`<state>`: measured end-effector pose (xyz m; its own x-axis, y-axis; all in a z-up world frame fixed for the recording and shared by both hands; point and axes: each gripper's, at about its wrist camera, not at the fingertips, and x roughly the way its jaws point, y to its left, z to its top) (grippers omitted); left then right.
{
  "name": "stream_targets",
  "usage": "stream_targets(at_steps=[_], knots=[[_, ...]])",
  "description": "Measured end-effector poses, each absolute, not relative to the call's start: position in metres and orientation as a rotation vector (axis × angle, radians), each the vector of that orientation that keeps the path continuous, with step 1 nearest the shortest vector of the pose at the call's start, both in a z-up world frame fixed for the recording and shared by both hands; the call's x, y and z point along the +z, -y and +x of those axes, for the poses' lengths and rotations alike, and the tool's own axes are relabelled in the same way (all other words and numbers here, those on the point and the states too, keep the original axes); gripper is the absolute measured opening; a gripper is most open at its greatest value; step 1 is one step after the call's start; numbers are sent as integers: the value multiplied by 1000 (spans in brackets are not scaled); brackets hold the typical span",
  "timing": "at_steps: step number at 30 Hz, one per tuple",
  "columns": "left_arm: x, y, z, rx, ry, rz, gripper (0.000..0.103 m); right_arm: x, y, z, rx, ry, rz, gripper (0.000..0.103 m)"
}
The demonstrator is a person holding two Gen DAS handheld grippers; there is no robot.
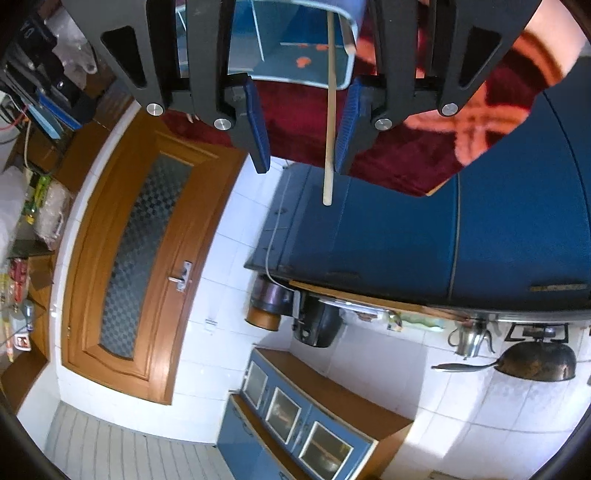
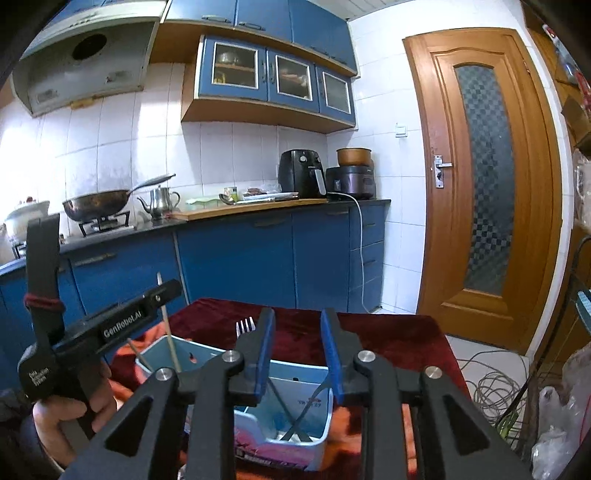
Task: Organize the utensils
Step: 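Open both tools to drop the chopstick and fork into the holder, then move both open tools back down toward the remaining utensils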
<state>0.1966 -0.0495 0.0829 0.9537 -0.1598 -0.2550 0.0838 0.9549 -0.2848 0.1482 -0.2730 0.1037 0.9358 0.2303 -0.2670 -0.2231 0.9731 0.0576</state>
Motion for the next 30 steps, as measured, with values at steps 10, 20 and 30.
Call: stream_targets(at_steps=[10, 20, 30], knots=[[100, 57, 165, -209, -329, -218, 37, 114, 287, 112, 237, -262, 110, 35], [122, 57, 122, -255, -378, -155, 37, 107, 288, 78, 225, -355, 159, 40], [113, 39, 85, -201, -477, -71, 37, 84, 286, 58, 246, -450, 204, 43]])
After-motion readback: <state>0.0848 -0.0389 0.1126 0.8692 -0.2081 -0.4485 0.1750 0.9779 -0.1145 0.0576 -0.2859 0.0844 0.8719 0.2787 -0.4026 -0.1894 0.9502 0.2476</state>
